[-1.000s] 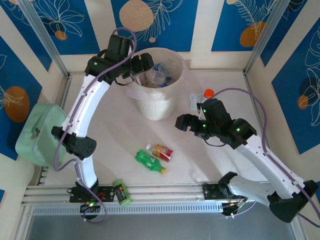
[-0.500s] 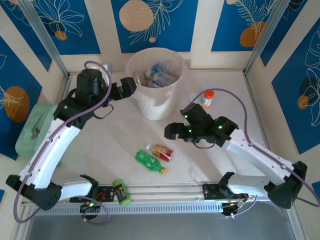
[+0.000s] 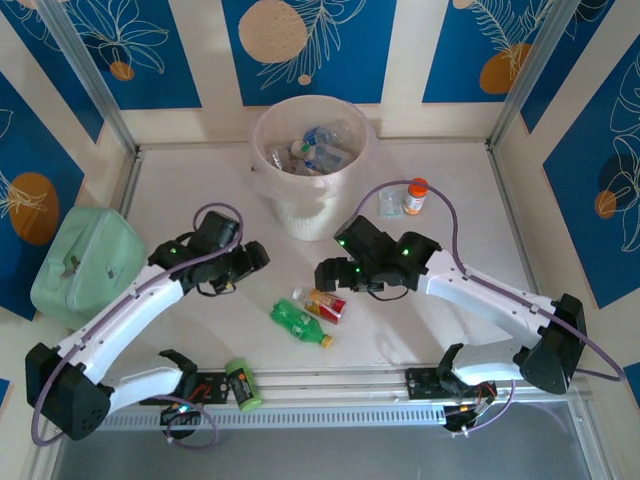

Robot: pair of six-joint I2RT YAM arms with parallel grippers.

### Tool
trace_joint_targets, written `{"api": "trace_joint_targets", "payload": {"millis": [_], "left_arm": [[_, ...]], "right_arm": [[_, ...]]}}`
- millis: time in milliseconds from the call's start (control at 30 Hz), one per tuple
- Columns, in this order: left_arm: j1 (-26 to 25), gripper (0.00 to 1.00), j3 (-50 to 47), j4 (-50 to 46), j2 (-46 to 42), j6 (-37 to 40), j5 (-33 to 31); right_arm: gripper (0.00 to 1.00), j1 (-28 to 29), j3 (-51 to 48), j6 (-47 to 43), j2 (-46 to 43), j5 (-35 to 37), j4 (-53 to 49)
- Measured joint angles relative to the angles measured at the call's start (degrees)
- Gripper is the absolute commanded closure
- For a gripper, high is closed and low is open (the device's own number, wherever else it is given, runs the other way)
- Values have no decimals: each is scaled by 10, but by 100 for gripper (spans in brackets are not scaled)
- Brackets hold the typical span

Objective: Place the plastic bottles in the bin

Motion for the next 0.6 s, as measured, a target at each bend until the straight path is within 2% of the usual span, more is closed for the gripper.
{"api": "trace_joint_targets", "payload": {"millis": [100,200,467,600], "left_arm": [[-34,14,0,4,4,-23,0],[-41,13,2,3,18,-32,-8],[7,12,85,-13,21,13,-65],[22,12,95,-12,12,32,-76]], "right_arm": [[10,-6,3,-12,12,2,-6],[9,-5,15,-31,47,6,-18],[8,18,63,-84,162,21,-59],[8,29,95,-103,222,31,-71]]}}
